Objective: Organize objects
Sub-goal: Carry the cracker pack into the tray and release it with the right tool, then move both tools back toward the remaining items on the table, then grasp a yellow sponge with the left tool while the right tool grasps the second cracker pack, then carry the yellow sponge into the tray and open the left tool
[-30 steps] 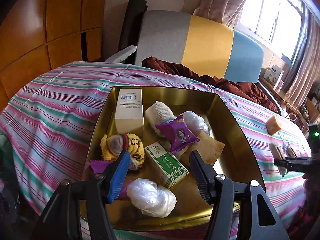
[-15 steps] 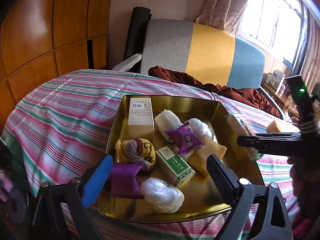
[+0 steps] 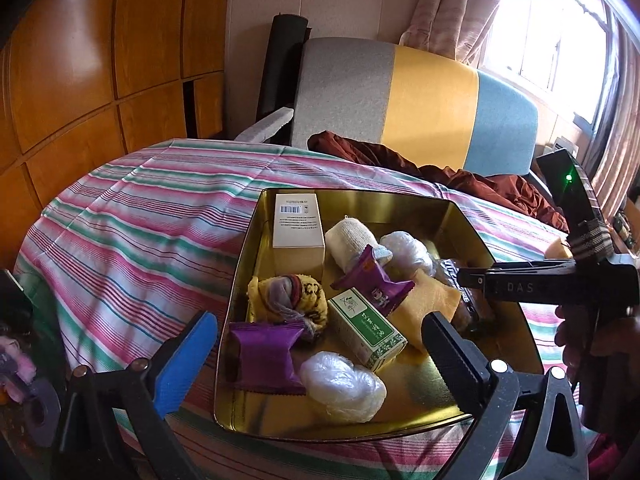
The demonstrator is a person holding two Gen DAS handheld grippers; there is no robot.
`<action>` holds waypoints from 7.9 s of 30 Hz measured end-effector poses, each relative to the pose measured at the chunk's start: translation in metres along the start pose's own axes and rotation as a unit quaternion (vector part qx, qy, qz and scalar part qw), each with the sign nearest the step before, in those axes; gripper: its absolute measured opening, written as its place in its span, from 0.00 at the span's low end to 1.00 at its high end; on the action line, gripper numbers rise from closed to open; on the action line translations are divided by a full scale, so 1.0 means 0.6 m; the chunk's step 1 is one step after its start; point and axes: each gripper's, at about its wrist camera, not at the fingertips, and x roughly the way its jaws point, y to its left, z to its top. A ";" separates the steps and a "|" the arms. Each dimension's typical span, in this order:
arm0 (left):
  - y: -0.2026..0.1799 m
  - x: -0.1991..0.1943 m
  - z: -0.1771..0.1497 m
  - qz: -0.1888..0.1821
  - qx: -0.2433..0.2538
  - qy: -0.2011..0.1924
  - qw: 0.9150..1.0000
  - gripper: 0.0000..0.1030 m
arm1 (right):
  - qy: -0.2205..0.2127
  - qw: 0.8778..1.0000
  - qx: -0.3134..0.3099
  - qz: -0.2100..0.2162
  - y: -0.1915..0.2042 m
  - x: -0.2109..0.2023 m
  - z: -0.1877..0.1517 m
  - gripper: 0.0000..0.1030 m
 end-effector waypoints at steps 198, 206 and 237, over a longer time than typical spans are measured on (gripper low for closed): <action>-0.402 -0.001 -0.022 -0.177 0.193 0.007 0.965 0.33 | 0.075 0.978 0.101 -0.166 -0.520 -0.040 -0.186 0.43; -0.335 0.009 -0.012 -0.156 0.158 0.009 0.975 0.34 | 0.104 0.971 0.135 -0.166 -0.500 -0.041 -0.184 0.43; -0.038 0.072 0.041 -0.150 -0.062 0.056 0.985 0.34 | 0.061 0.989 0.094 -0.092 -0.301 -0.031 -0.179 0.43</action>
